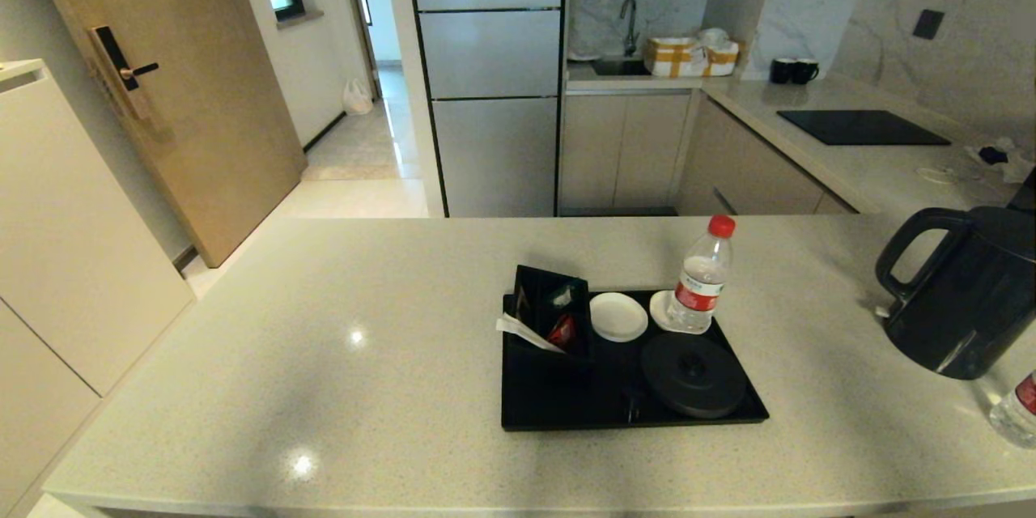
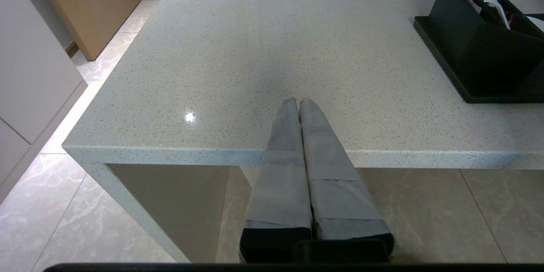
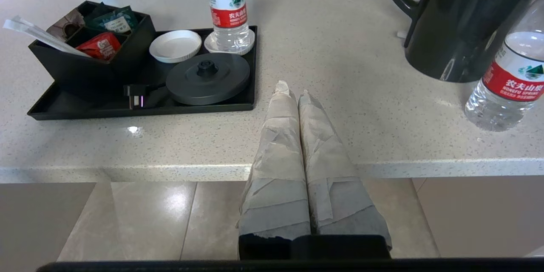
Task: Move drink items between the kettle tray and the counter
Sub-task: Return the bottled water to its original position
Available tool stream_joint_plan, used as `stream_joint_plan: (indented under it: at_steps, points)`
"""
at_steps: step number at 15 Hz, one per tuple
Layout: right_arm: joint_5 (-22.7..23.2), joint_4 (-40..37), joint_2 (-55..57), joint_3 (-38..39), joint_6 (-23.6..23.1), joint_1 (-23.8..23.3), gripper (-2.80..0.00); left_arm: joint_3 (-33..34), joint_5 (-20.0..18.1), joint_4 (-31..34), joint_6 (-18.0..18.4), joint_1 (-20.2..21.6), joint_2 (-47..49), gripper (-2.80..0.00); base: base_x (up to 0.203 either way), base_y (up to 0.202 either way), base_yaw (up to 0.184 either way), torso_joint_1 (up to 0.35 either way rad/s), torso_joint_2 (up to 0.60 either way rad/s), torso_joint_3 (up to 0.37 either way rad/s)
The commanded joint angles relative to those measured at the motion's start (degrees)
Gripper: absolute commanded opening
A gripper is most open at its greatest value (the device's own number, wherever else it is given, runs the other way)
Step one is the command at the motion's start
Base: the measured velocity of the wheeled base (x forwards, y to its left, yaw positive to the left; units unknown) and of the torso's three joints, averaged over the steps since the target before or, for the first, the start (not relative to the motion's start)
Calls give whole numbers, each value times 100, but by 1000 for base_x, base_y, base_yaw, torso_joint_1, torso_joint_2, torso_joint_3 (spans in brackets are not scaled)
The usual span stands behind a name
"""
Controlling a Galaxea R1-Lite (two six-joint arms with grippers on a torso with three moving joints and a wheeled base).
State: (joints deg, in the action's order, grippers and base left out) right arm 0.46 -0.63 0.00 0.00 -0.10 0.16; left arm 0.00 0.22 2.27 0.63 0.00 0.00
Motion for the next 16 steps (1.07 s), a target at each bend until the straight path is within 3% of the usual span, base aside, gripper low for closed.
stream_joint_plan:
  at_steps: [1, 16]
  points:
    - [7, 2, 9, 0, -25, 2, -280, 0, 4, 2, -1, 0, 0, -280, 0, 0, 0, 0, 0, 0]
    - [23, -16, 9, -10, -140, 2, -280, 0, 11, 2, -1, 0, 0, -280, 0, 0, 0, 0, 0, 0]
